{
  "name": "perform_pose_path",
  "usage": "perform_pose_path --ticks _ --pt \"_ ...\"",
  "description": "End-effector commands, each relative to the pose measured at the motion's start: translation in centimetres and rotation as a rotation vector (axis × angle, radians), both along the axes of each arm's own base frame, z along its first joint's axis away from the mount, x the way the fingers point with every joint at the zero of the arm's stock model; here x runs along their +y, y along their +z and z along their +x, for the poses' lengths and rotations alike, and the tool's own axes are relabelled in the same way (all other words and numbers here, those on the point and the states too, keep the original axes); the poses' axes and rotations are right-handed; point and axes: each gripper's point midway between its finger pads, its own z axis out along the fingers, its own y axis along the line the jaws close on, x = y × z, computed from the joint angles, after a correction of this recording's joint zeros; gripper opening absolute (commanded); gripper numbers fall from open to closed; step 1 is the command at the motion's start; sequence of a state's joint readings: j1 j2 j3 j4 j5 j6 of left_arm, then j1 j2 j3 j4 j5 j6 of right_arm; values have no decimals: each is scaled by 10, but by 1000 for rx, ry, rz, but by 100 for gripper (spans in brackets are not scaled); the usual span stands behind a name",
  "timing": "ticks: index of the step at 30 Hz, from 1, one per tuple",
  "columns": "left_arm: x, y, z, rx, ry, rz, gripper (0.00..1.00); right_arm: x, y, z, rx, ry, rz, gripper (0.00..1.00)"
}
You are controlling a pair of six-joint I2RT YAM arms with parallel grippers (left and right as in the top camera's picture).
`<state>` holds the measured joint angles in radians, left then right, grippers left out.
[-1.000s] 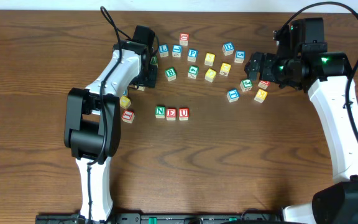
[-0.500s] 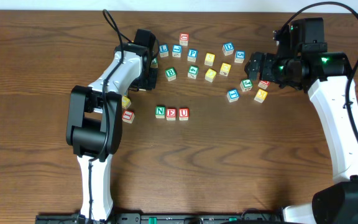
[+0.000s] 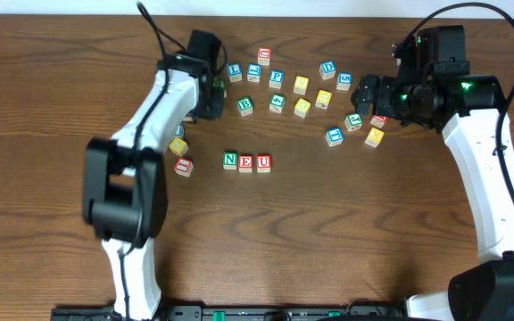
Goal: Spell out NEURIPS
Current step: 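Carry the R block with the left gripper toward the N-E-U row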
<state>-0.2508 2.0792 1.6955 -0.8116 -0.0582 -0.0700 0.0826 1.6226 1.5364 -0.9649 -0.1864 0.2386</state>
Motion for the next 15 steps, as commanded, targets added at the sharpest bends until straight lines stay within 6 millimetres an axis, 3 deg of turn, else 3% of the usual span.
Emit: perform_pose_path --ticks 1,6,15 --pt "-20 55 -3 -103 21 -58 30 3 6 2 -15 -1 5 99" --pt "-52 72 -33 -81 27 -89 30 3 6 2 -15 -1 5 99" --pt "-124 45 -88 40 45 -102 29 3 6 2 -15 -1 5 99"
